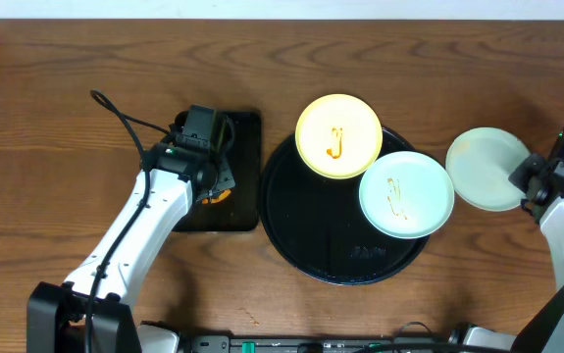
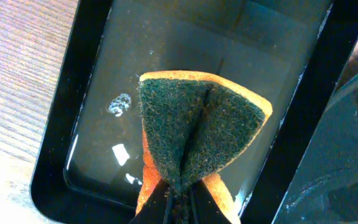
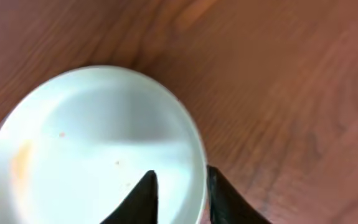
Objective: Clean dirty plates on tray and stack at the side
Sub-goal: 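Place the green plate on the table right of the tray, release, then move right gripper to the front green plate rim and grasp it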
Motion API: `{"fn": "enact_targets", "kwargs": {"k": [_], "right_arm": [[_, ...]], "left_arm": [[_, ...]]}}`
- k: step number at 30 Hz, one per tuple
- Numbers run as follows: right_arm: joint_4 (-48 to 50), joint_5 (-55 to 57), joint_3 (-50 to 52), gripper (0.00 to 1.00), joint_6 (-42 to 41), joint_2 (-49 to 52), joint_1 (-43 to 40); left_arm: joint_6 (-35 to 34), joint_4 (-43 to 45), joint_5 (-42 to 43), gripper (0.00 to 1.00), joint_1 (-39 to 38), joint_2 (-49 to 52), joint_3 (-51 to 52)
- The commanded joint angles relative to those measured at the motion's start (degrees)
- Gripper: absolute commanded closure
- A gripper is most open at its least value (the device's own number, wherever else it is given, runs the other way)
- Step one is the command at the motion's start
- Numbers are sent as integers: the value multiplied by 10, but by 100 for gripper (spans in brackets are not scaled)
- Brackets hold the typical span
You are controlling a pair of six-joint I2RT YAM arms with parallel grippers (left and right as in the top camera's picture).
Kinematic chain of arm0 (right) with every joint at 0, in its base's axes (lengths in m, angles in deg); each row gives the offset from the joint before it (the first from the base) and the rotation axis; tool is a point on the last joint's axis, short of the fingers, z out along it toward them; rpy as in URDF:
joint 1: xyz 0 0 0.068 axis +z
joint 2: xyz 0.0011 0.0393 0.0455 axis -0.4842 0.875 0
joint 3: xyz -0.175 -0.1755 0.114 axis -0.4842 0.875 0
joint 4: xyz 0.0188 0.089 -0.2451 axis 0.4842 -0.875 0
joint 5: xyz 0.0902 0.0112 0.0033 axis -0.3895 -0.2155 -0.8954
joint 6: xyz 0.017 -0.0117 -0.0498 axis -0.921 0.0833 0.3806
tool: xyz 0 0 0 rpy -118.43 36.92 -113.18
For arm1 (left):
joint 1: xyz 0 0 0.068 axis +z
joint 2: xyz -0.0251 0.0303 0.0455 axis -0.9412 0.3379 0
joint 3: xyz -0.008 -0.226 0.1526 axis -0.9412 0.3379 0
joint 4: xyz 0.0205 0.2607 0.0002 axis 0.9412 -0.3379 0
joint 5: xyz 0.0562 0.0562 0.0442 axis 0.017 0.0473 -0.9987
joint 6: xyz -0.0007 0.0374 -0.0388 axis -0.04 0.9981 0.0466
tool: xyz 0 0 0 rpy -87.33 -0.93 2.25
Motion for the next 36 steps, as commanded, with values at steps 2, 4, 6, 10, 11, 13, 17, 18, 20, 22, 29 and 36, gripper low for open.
{"fn": "enact_targets", "kwargs": {"k": [2, 4, 6, 10, 11, 13, 17, 18, 20, 22, 29, 36], "right_arm": [[-10, -171, -13, 68, 51, -2, -1], [-24, -258, -13, 63, 84, -1, -1], [-56, -311, -13, 60, 96, -1, 2], [-130, -309, -12, 61, 96, -1, 17], [-141, -305, -12, 61, 96, 0, 21], [-153, -295, -8, 60, 97, 0, 30], [-157, -295, 3, 57, 98, 0, 54], [-157, -295, 5, 57, 98, 0, 62], [-155, -295, 12, 57, 98, 0, 76], [-151, -291, 21, 57, 98, 0, 90], [-144, -271, 48, 65, 98, 0, 120], [-150, -272, 50, 89, 95, 0, 138]], "left_arm": [[7, 0, -9, 92, 2, -1, 5], [7, 0, -9, 93, 2, -1, 5], [7, 0, -9, 92, 2, -1, 5], [7, 0, -9, 92, 2, -1, 5], [7, 0, -9, 92, 2, -1, 5], [7, 0, -9, 92, 2, -1, 5], [7, 0, -9, 92, 2, -1, 5], [7, 0, -9, 92, 2, -1, 5], [7, 0, -9, 92, 2, -1, 5], [7, 0, -9, 92, 2, -1, 5], [7, 0, -9, 92, 2, -1, 5], [7, 0, -9, 92, 2, -1, 5]]}}
